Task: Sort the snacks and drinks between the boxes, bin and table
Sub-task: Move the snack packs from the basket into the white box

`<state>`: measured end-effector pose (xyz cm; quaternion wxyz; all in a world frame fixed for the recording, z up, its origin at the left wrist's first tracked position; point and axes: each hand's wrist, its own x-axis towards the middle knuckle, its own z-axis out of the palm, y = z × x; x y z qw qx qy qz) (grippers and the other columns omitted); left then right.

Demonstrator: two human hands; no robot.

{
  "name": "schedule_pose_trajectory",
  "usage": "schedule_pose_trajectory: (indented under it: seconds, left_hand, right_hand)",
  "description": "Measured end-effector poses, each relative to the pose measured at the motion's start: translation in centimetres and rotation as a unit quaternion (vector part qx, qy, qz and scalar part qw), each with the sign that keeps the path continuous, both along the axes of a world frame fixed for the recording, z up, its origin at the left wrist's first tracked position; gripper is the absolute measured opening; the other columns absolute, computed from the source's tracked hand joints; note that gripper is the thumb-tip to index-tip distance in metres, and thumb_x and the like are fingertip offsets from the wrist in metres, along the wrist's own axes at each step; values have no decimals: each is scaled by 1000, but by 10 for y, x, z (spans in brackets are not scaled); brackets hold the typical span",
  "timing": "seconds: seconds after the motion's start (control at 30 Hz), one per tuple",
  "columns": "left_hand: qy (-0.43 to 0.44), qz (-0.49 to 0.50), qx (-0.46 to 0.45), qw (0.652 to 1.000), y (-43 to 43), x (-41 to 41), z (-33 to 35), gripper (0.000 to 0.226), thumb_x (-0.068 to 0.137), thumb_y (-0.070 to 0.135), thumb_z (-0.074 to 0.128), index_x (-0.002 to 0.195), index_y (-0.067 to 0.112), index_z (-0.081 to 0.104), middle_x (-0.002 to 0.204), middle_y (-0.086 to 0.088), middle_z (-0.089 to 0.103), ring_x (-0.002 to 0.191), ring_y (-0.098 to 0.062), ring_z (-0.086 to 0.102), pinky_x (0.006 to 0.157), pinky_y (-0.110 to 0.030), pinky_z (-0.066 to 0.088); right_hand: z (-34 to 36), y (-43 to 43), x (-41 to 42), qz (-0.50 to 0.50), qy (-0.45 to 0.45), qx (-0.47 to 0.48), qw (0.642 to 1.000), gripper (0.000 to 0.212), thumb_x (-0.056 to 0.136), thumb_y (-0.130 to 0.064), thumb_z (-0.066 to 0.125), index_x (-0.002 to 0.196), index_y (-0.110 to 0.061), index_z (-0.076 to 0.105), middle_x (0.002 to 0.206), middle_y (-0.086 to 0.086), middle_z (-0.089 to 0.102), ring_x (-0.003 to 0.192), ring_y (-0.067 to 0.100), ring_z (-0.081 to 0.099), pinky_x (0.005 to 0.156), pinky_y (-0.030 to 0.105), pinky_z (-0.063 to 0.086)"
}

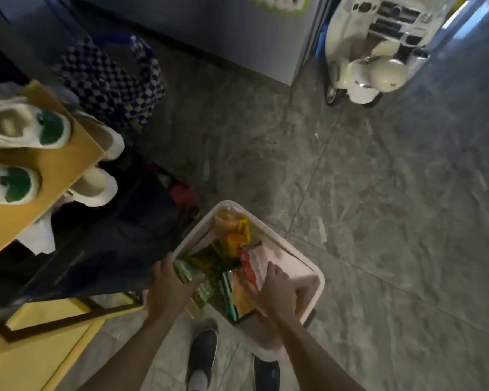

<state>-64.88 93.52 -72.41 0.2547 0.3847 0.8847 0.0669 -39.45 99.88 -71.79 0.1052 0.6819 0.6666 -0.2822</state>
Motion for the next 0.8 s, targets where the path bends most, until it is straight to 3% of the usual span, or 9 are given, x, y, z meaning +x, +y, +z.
schedule_pose_trajectory:
  seconds: [0.1, 0.2, 0.33, 0.43, 0.57, 0.73, 0.8]
  left_hand:
    - [-23, 38, 37, 998, 2, 6, -12, 108, 74, 62, 89, 157, 17, 38, 151, -10, 35, 126, -34, 54, 84, -38, 48]
    - [-73, 69, 50, 994, 0, 6, -22, 91, 76, 47, 93, 150, 15, 52, 142, -8, 39, 108, -22, 53, 81, -31, 41]
    - [-85, 77, 56, 992, 3, 1, -23, 82, 72, 42, 97, 140, 20, 57, 134, -4, 41, 99, -16, 50, 80, -33, 46]
    - [-103, 61, 63, 991, 12, 3, -14, 78, 70, 38, 98, 135, 26, 57, 127, 3, 40, 103, -21, 60, 81, -33, 51]
    - [-127, 32, 87, 988, 13, -3, 9, 70, 75, 29, 97, 133, 29, 58, 126, 5, 42, 103, -17, 60, 85, -34, 53]
    - [-102, -16, 90, 991, 4, -29, 55, 63, 74, 19, 95, 121, 40, 60, 111, 8, 49, 95, -16, 62, 82, -37, 53]
    - [-92, -40, 81, 992, 1, -40, 79, 61, 73, 20, 95, 118, 42, 60, 104, 11, 54, 95, -16, 64, 80, -37, 54]
  right_hand:
    - [-38, 4, 1, 7, 26, 5, 1000, 107, 86, -97, 36, 166, -28, 22, 164, 7, 46, 138, 29, 57, 104, 45, 56]
    - [-55, 1, -1, -42, 98, 1, 994, 94, 89, -90, 50, 160, -36, 22, 152, 10, 53, 116, 27, 70, 84, 36, 62]
    - [-69, 0, -3, -77, 139, -3, 987, 86, 89, -84, 56, 157, -43, 23, 136, 9, 62, 97, 25, 74, 78, 47, 67]
    - [-56, -2, -7, -81, 135, 14, 987, 89, 90, -75, 63, 161, -41, 23, 138, 6, 62, 104, 23, 72, 82, 44, 66]
    - [-24, -3, -13, -90, 140, 19, 986, 97, 90, -74, 67, 166, -35, 21, 136, 1, 61, 105, 15, 66, 81, 29, 57]
    - [41, 6, -22, -89, 150, 62, 983, 97, 91, -68, 72, 168, -32, 24, 142, -1, 58, 117, 18, 62, 92, 30, 48]
    - [70, 10, -27, -85, 154, 86, 981, 96, 90, -70, 69, 167, -33, 25, 144, -2, 58, 119, 18, 62, 98, 35, 53]
